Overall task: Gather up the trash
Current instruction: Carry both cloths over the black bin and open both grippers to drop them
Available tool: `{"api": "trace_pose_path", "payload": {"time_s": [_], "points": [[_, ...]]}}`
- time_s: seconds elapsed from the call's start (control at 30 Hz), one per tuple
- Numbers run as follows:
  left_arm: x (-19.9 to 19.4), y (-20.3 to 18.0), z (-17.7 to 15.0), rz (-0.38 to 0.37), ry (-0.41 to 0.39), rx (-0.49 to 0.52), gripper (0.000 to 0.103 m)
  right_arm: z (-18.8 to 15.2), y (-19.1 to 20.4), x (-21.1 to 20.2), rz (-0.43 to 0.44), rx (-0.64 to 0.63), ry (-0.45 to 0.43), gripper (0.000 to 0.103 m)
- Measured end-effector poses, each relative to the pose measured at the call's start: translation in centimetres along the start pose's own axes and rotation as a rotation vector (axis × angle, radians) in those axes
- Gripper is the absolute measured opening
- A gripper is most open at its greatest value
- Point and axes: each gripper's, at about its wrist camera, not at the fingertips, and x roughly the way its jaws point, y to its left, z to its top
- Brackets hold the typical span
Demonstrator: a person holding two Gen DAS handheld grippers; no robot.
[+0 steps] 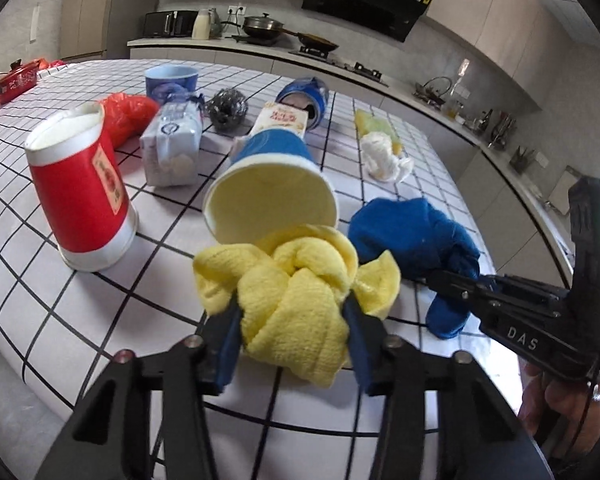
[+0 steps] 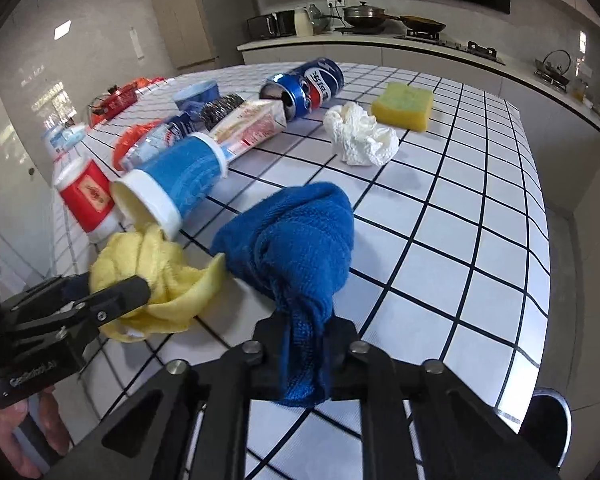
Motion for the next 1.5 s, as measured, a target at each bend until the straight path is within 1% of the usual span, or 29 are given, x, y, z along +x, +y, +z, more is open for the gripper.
{"api": "trace_pose_path", "payload": {"time_s": [0.3, 0.5, 0.7, 1.03, 1.37, 1.5], "points": [[-3.2, -1.9, 0.4, 0.021, -0.067, 0.034, 0.046, -0.8, -0.8, -6.2, -0.015, 0.015, -0.096, 0.011], [-4.6, -4.3, 0.3, 0.004, -0.088, 0.06, 0.046, -2.7, -2.4, -10.0, -0.043, 0.049, -0.135, 0.011], [-4.8, -8.4, -0.1, -0.053, -0.089, 0.123, 0.046, -4.9, -4.8, -13.2, -0.085, 0.09, -0.152, 0.011], [-4.3, -15.5, -1.2, -0.169, -0.072, 0.241, 0.046, -9.5, -10.0, -19.3, -0.196, 0.204, -0.193, 0.011], [-2.9, -23.0, -2.7, -0.29, -0.033, 0.355, 0.046, -14.2, -15.7, -24.0, -0.317, 0.324, -0.205, 0.011], [-2.3, -25.7, -3.5, -0.328, -0.015, 0.392, 0.046, -15.8, -17.5, -25.2, -0.347, 0.353, -0.199, 0.011]]}}
